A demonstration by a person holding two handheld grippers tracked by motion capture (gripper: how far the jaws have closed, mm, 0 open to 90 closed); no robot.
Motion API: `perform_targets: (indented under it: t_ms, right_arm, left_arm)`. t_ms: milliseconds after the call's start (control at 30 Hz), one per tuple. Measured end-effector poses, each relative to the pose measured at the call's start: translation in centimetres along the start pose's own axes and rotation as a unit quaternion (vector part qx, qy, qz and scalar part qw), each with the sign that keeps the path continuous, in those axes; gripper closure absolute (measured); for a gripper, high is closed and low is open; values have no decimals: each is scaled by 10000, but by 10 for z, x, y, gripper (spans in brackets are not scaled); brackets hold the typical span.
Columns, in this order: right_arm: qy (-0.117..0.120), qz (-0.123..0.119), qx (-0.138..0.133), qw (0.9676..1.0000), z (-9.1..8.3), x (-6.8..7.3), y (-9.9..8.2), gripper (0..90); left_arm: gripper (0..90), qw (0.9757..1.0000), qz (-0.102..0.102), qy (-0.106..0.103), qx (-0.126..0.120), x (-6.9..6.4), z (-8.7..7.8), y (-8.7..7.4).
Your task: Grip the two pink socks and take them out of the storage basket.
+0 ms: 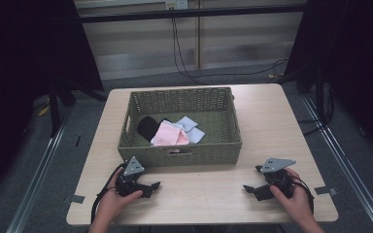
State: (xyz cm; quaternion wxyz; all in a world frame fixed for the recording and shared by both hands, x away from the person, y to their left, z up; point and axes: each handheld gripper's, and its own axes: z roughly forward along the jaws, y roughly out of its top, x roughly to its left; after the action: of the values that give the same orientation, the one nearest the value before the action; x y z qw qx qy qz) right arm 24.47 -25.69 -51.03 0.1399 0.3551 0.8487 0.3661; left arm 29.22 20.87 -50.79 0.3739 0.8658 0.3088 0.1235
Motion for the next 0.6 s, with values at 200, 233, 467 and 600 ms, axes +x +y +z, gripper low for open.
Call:
perform_targets:
  t_ms: [200,233,467,600]
  right_arm:
    - [-7,9,2,10000,0,0,0,117]
    - [-7,9,2,10000,0,0,0,117]
    - [-6,10,7,10000,0,0,0,116]
    - [-6,12,9,10000,0,0,0,116]
  left_arm:
    - [127,10000,55,-52,44,-1,0,0]
    - [127,10000,55,-52,44,-1,0,0]
    - [219,9983,-313,-435,243,-4,-12,19]
    - [228,9975,-400,-549,192,-2,-23,37]
